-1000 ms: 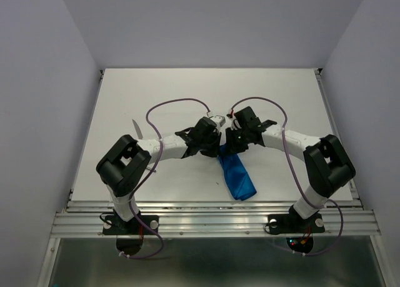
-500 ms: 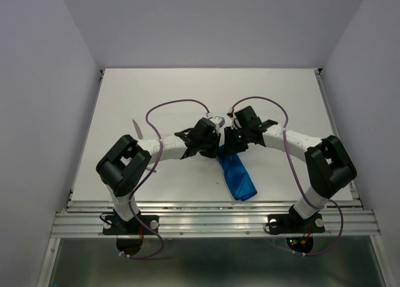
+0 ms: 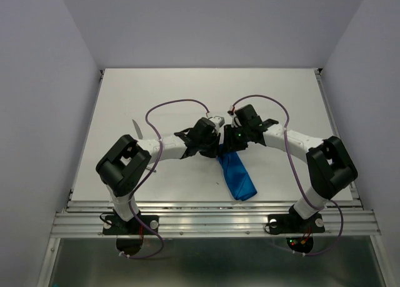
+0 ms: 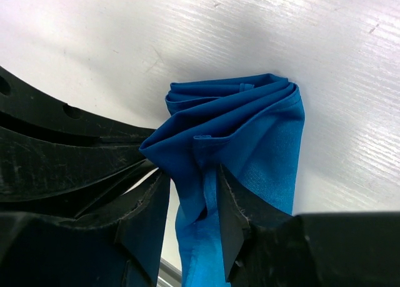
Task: Fold the napkin into a case and place the utensils inside
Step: Grasp the top corner of the smaller rectangle folded napkin from the folded napkin.
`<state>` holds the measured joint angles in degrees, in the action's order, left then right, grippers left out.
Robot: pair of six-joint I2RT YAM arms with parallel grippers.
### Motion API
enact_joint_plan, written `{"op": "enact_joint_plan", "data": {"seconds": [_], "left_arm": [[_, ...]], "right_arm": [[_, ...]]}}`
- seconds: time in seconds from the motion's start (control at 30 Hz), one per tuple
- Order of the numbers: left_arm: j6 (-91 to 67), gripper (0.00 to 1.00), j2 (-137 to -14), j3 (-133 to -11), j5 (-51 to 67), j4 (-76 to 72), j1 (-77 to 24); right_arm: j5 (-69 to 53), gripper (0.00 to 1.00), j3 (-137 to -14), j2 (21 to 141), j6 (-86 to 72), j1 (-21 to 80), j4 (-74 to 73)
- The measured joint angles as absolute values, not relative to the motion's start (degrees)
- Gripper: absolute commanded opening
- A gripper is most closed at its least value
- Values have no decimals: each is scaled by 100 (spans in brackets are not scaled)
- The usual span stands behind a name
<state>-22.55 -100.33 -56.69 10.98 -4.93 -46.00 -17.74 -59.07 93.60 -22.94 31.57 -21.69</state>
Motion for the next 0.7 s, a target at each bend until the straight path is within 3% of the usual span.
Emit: {"op": "enact_joint_plan", "data": {"seconds": [0.7], "left_arm": [[-2257,0,-10033,-5669,1144,-499,-4589]], "right_arm": [[-1697,41,-6114,9240,-2405,3157,-2095]]}}
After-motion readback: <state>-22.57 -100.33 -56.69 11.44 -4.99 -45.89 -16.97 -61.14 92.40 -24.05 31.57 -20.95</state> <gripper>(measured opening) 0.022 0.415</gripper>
